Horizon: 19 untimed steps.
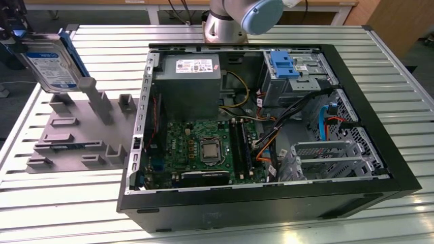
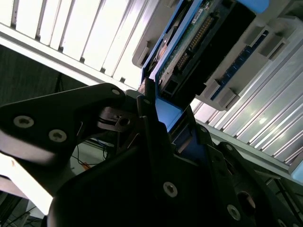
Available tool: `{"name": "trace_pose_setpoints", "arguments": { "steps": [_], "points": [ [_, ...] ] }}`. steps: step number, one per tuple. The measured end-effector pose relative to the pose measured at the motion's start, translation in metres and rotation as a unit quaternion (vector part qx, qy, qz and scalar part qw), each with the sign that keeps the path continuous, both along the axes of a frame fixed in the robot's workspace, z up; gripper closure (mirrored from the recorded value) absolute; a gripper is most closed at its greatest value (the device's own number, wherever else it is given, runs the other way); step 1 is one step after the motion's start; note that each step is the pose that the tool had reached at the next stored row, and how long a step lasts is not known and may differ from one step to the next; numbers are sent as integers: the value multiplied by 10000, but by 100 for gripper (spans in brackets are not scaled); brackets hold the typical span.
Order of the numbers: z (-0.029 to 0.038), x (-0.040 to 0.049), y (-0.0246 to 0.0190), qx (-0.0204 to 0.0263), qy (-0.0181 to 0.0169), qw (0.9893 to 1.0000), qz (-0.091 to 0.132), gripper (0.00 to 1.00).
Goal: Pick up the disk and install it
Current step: 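Pick up the disk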
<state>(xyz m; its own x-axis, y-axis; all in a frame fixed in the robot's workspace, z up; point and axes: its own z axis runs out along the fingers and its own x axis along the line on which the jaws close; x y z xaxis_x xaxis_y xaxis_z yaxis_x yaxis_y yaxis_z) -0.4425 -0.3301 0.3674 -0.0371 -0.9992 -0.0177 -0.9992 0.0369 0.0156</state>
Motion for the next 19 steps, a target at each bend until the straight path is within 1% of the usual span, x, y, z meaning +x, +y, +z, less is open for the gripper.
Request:
{"name": "trace_pose_setpoints", "arguments": {
  "steps": [19],
  "points": [
    [102, 0, 0, 0, 0, 10000, 0, 64]
  ]
}}
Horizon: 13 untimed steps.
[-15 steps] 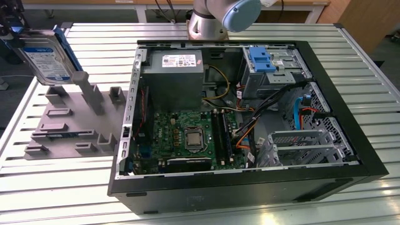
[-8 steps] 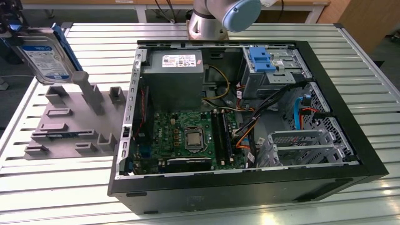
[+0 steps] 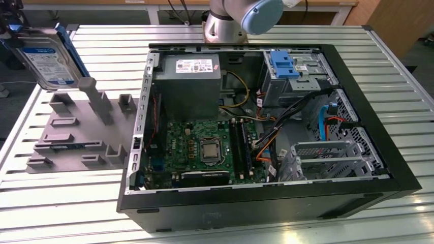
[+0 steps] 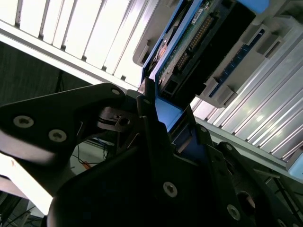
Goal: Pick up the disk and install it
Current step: 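Pick up the disk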
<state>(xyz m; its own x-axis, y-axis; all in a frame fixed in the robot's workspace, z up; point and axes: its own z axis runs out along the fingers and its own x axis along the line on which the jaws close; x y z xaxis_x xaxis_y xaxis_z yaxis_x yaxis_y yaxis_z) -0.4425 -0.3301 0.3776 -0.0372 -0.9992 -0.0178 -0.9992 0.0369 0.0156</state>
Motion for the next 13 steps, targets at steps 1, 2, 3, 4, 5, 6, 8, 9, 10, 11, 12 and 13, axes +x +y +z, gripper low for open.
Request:
{"name": "trace_pose_setpoints", "arguments": {
  "steps": [1, 2, 3, 4, 5, 6, 8, 9, 10, 11, 12, 13],
  "points": [
    [5, 0, 0, 0, 0, 10000, 0, 64],
    [10, 0, 0, 0, 0, 10000, 0, 64],
    [15, 0, 0, 0, 0, 10000, 0, 64],
    [20, 0, 0, 0, 0, 10000, 0, 64],
    [25, 0, 0, 0, 0, 10000, 0, 64],
    [31, 0, 0, 0, 1, 10000, 0, 64],
    [41, 0, 0, 0, 0, 10000, 0, 64],
    [46, 0, 0, 0, 1, 10000, 0, 64],
    [52, 0, 0, 0, 0, 10000, 0, 64],
    [57, 0, 0, 0, 1, 10000, 0, 64],
    [63, 0, 0, 0, 0, 10000, 0, 64],
    [69, 0, 0, 0, 0, 10000, 0, 64]
  ]
}}
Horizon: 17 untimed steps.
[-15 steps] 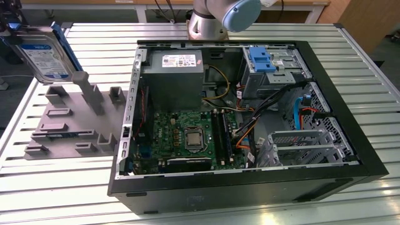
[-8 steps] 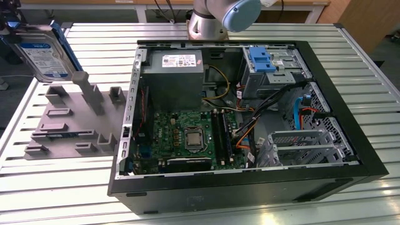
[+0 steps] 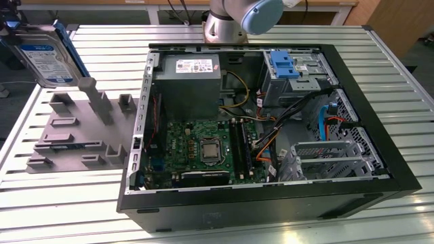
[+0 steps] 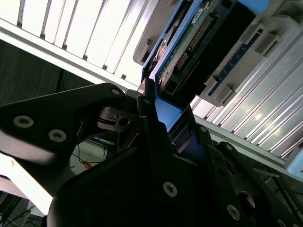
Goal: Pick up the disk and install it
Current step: 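Pick up the disk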
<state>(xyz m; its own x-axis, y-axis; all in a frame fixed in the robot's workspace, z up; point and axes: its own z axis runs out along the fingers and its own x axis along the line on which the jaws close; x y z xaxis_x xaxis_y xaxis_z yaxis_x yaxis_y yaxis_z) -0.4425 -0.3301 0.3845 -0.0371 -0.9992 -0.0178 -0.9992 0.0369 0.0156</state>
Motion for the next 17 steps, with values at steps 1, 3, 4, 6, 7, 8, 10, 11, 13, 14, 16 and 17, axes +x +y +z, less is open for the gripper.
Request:
{"name": "trace_pose_setpoints", "arguments": {
  "steps": [1, 3, 4, 6, 7, 8, 10, 11, 13, 14, 16, 17],
  "points": [
    [5, 0, 0, 0, 0, 10000, 0, 64],
    [18, 0, 0, 0, 0, 10000, 0, 64],
    [24, 0, 0, 0, 0, 10000, 0, 64],
    [37, 0, 0, 0, 0, 10000, 0, 64],
    [43, 0, 0, 0, 0, 10000, 0, 64],
    [50, 0, 0, 0, 0, 10000, 0, 64],
    [63, 0, 0, 0, 0, 10000, 0, 64],
    [70, 0, 0, 0, 0, 10000, 0, 64],
    [84, 0, 0, 0, 0, 10000, 0, 64],
    [91, 0, 0, 0, 0, 10000, 0, 64],
    [104, 0, 0, 0, 0, 10000, 0, 64],
    [111, 0, 0, 0, 0, 10000, 0, 64]
  ]
}}
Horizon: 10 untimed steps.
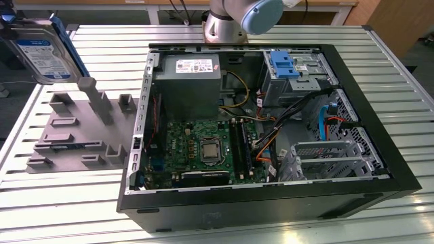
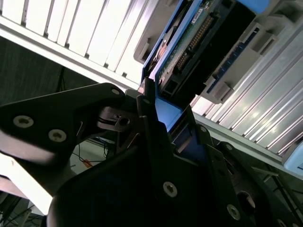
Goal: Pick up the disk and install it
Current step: 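Pick up the disk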
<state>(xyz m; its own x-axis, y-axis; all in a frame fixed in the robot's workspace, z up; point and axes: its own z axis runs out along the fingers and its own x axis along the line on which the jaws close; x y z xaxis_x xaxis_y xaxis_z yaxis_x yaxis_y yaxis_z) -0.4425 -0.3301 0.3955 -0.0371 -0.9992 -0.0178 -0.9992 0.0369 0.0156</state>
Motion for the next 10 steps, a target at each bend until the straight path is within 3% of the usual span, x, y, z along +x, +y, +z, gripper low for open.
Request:
{"name": "trace_pose_setpoints", "arguments": {
  "steps": [10],
  "points": [
    [70, 0, 0, 0, 1, 10000, 0, 64]
  ]
}}
